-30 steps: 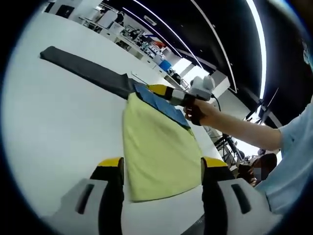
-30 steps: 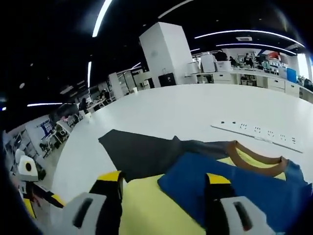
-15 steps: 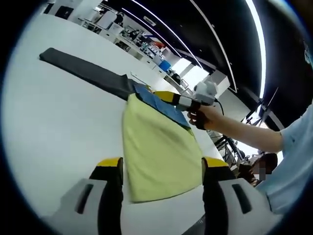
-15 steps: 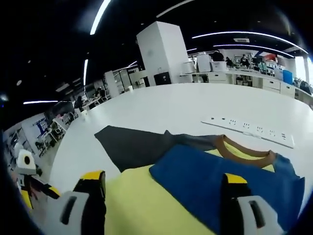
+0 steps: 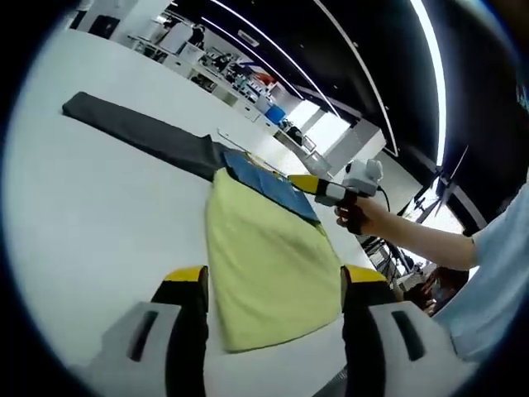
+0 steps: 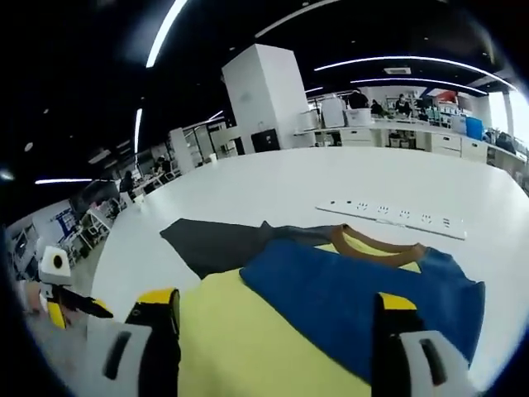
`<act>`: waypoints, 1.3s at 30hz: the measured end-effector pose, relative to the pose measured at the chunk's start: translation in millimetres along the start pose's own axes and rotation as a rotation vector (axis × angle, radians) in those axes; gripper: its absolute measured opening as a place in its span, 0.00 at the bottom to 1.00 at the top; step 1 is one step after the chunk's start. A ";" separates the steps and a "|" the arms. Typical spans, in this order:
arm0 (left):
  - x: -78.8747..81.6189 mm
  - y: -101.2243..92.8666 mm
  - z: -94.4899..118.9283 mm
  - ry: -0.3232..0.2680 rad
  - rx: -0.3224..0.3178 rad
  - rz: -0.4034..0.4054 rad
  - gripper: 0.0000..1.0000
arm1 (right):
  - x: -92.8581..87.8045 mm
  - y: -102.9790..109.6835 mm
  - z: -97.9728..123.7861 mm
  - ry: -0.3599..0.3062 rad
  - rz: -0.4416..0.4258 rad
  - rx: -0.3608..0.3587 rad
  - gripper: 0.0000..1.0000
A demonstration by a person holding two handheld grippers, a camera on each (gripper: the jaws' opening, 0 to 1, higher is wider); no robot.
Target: Fold the garment on the visible template until the final outline fits inside the template.
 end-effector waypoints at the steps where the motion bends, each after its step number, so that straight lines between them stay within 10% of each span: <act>1: 5.4 1.8 -0.2 -0.011 0.000 -0.002 0.62 | -0.4 -0.5 3.5 -0.001 0.004 -0.005 0.95; 6: 32.9 15.6 -2.7 -0.019 0.051 -0.117 0.62 | -1.5 -1.2 29.0 -0.028 0.003 -0.030 0.94; 15: 78.1 56.8 0.8 -0.182 0.094 0.059 0.48 | -15.0 -5.0 67.2 -0.044 -0.010 -0.072 0.92; 20: 84.5 52.3 -4.5 -0.031 0.155 -0.277 0.62 | -21.7 -3.5 75.5 -0.034 -0.013 -0.079 0.92; 39: 160.6 132.8 -7.6 0.012 0.341 -0.338 0.60 | -20.2 1.2 89.6 -0.069 -0.024 -0.087 0.91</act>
Point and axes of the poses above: the point that each gripper's makers call its tool centre point, and the gripper's own axes: z roughly backward along the fingers, y roughly to its left, x roughly out of its top, the point moved 9 cm from there along z, roughly backward along the fingers, and after that the axes turned 12 degrees about x, right-handed, at the moved point
